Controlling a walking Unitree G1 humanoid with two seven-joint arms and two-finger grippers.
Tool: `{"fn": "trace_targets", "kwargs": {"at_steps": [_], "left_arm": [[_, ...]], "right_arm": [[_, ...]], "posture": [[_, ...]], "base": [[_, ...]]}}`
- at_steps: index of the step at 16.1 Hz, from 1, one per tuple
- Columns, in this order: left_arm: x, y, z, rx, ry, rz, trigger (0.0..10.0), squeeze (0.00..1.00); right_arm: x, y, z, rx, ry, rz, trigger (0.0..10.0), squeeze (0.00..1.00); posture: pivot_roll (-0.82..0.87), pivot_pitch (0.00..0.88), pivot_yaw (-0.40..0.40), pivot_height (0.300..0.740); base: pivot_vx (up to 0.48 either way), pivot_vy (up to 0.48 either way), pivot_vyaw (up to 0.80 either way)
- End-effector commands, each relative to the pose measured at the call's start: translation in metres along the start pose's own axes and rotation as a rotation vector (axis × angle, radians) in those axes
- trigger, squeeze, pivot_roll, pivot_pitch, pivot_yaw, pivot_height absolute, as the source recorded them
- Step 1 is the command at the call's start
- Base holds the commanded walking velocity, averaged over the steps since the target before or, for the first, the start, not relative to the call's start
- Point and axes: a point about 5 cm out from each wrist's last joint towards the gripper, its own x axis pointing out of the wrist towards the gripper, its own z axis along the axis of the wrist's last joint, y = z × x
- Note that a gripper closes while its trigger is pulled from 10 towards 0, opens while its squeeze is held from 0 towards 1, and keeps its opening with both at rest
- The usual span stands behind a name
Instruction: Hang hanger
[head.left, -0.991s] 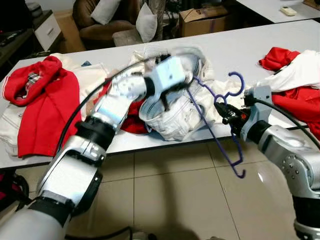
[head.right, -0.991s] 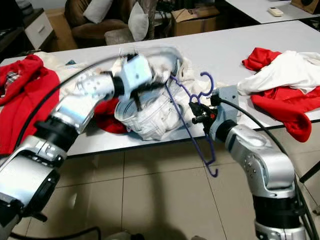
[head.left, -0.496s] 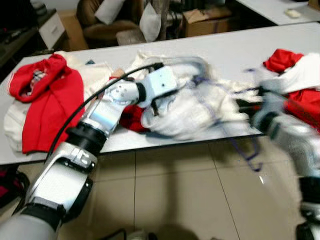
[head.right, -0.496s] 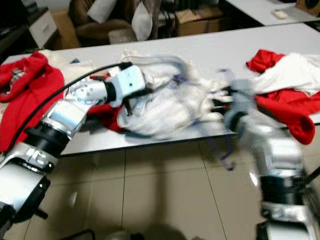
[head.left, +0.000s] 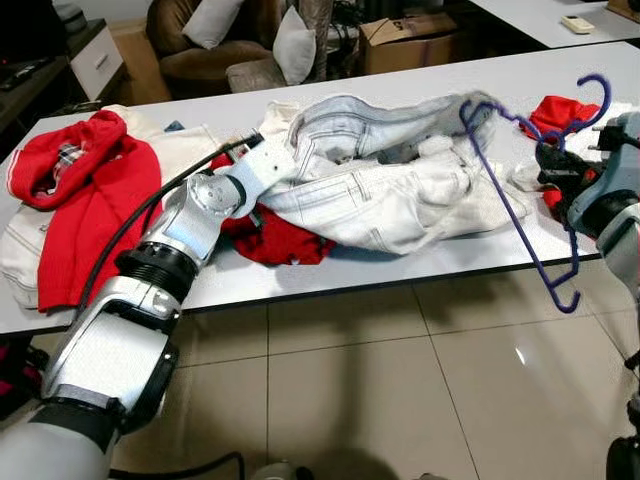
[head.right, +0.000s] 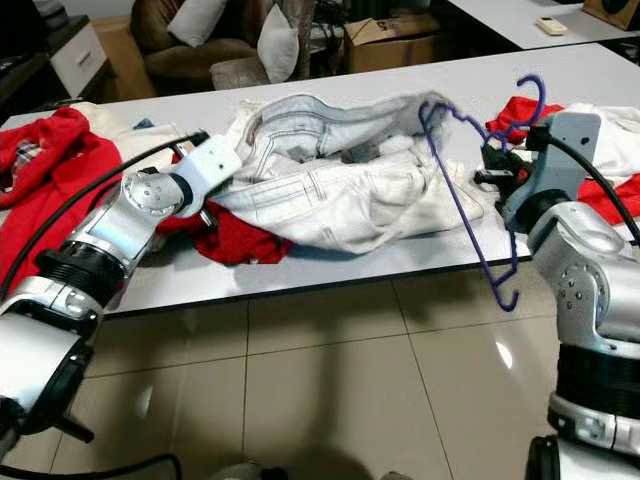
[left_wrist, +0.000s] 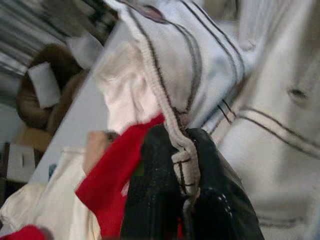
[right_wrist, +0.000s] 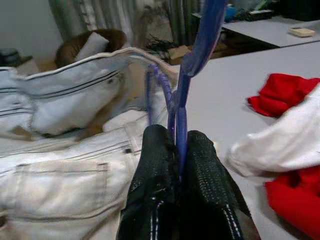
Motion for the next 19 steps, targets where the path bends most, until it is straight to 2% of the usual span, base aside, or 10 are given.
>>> {"fn": "trace_targets", "kwargs": {"at_steps": [1,3,4,6,8,10,14,16,18,19], "left_arm": [[-0.003,0.019,0.026,-0.033,-0.141,0.1,0.0,0.0],[-0.005,0.021,0.045,-0.028,-0.258,0.114,0.0,0.0],[-0.008,0.019,0.061,-0.005,-0.363,0.105,0.0,0.0],[-0.011,0.014,0.074,0.029,-0.455,0.076,0.0,0.0],[-0.019,0.0,0.093,0.133,-0.599,-0.041,0.0,0.0],[-0.024,-0.005,0.098,0.222,-0.641,-0.137,0.0,0.0],[-0.033,-0.011,0.104,0.303,-0.722,-0.267,0.0,0.0],[-0.039,-0.016,0.106,0.362,-0.754,-0.346,0.0,0.0],[-0.046,-0.025,0.107,0.43,-0.777,-0.506,0.0,0.0],[-0.047,-0.028,0.107,0.438,-0.781,-0.538,0.0,0.0]], "right_arm": [[-0.007,0.01,-0.006,0.004,0.013,0.061,10.0,0.0],[-0.011,0.027,-0.031,0.001,0.125,0.164,10.0,0.0],[-0.012,0.035,-0.043,0.003,0.189,0.22,10.0,0.0],[-0.012,0.037,-0.046,-0.002,0.217,0.242,10.0,0.0],[-0.009,0.036,-0.042,-0.012,0.219,0.258,10.0,0.0],[-0.014,0.049,-0.03,-0.035,0.202,0.434,10.0,0.0],[-0.004,0.034,-0.019,-0.039,0.166,0.363,10.0,0.0],[0.0,0.029,-0.021,-0.035,0.203,0.393,10.0,0.0],[0.005,0.022,-0.029,-0.018,0.272,0.431,10.0,0.0],[0.007,0.022,-0.026,0.004,0.252,0.44,10.0,0.0]], "posture": [[-0.13,0.0,0.142,0.74],[-0.13,0.0,0.141,0.74],[-0.13,0.0,0.138,0.74],[-0.13,0.0,0.127,0.74],[-0.12,0.0,0.115,0.74],[-0.12,0.0,0.103,0.74],[-0.13,0.0,0.104,0.74],[-0.13,0.0,0.106,0.74],[-0.13,0.0,0.098,0.74],[-0.13,0.0,0.094,0.74]], "base": [[0.0,0.0,0.0],[0.0,0.0,0.0],[0.0,0.0,0.0],[0.0,0.0,0.0],[0.0,0.0,0.0],[0.0,0.0,0.0],[0.0,0.0,0.0],[0.0,0.0,0.0],[0.0,0.0,0.0],[0.0,0.0,0.0]]}}
